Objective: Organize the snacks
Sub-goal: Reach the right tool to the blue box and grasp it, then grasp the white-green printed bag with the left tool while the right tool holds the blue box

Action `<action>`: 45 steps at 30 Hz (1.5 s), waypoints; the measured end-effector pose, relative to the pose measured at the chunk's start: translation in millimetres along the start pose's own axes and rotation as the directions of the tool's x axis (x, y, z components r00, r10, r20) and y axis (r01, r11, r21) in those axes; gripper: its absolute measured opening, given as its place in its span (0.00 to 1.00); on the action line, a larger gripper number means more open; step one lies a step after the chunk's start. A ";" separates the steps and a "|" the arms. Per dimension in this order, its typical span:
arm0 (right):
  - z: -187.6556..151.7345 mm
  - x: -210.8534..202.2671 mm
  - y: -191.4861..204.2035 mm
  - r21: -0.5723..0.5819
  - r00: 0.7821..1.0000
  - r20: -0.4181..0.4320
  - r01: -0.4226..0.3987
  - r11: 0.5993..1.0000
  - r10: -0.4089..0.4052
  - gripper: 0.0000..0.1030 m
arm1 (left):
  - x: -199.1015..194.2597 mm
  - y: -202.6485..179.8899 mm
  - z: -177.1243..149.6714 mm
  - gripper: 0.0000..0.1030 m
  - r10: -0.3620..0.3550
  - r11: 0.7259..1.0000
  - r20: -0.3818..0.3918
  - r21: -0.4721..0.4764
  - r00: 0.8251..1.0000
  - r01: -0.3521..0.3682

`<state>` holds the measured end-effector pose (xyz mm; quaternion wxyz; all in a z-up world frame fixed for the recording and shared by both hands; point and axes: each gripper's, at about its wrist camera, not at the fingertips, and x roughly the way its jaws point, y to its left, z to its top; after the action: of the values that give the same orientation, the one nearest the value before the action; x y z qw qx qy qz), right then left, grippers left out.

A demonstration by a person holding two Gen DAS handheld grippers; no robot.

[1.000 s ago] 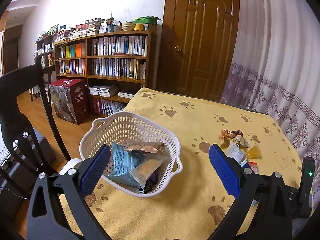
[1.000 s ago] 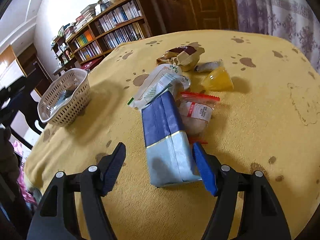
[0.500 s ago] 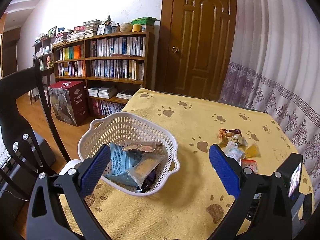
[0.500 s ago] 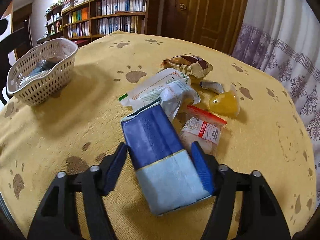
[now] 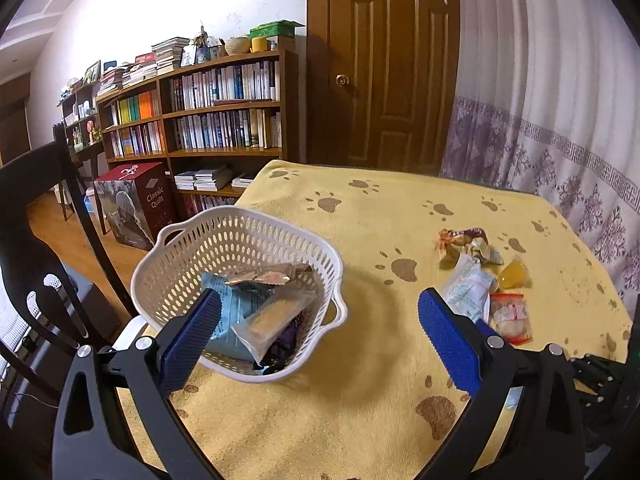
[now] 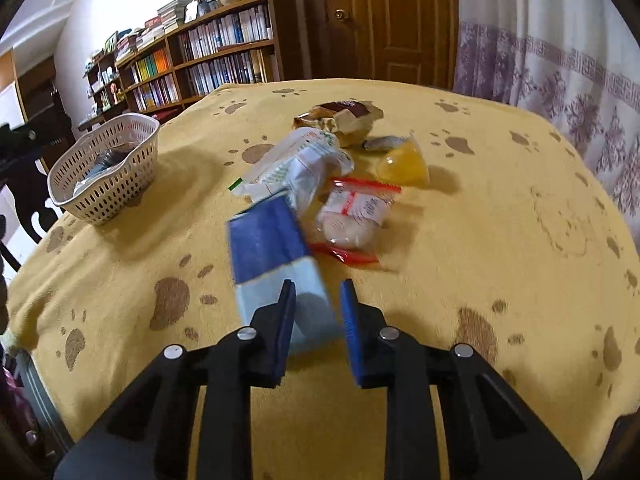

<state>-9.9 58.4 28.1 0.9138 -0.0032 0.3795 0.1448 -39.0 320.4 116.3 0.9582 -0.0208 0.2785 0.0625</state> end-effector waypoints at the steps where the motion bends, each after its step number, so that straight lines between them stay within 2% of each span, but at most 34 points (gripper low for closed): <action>1: -0.1 0.6 -3.1 0.014 1.000 0.005 -0.001 1.000 0.001 0.24 | 0.7 -1.3 -0.5 0.97 0.001 1.000 -0.003 0.004 1.000 -0.001; 4: 3.8 2.8 -4.7 0.039 0.999 0.011 -0.034 0.999 0.034 0.31 | 0.1 -3.7 -1.2 0.97 0.001 1.000 -0.001 0.008 1.000 -0.001; 6: 7.0 2.8 0.3 0.030 0.999 0.022 -0.044 0.999 0.043 0.40 | -0.3 -4.0 -1.4 0.97 0.002 1.000 0.002 0.010 1.000 -0.002; 8: 11.3 4.0 11.1 -0.014 0.998 0.031 -0.063 0.998 0.064 0.53 | -0.3 -4.2 -1.4 0.97 -0.002 1.000 0.002 0.009 1.000 0.002; 10: 15.4 10.3 22.8 -0.070 0.998 0.024 -0.062 0.996 0.063 0.55 | 0.0 -4.1 -1.7 0.97 -0.004 1.000 -0.001 0.007 1.000 0.004; 16: 20.6 39.6 34.9 -0.122 0.996 -0.041 -0.079 0.989 0.074 0.56 | -2.4 -0.6 -0.3 0.97 -0.010 1.000 0.000 -0.010 1.000 0.010; 27: 12.2 41.9 49.4 -0.194 0.992 -0.075 -0.116 0.974 0.103 0.58 | 1.8 -4.3 -2.6 0.97 -0.009 1.000 -0.011 0.001 1.000 0.009; 31: 10.9 43.2 53.6 -0.215 0.993 -0.085 -0.100 0.971 0.084 0.51 | 4.9 -6.9 -5.5 0.97 -0.005 1.000 -0.016 0.014 1.000 0.005; 39: -7.5 18.1 38.9 -0.172 0.992 -0.069 -0.115 0.978 0.105 0.49 | 14.4 -13.4 -11.2 0.97 -0.024 0.999 -0.047 0.021 0.999 0.025; 45: -24.1 -6.3 9.7 -0.084 0.995 -0.038 -0.091 0.992 0.088 0.49 | 25.2 -38.5 -13.8 0.97 -0.078 0.994 -0.078 0.066 0.994 0.083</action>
<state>-33.3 63.2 16.3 0.8988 -0.0279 0.3880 0.2019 -20.2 283.9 91.4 0.9488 -0.0011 0.3155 0.0132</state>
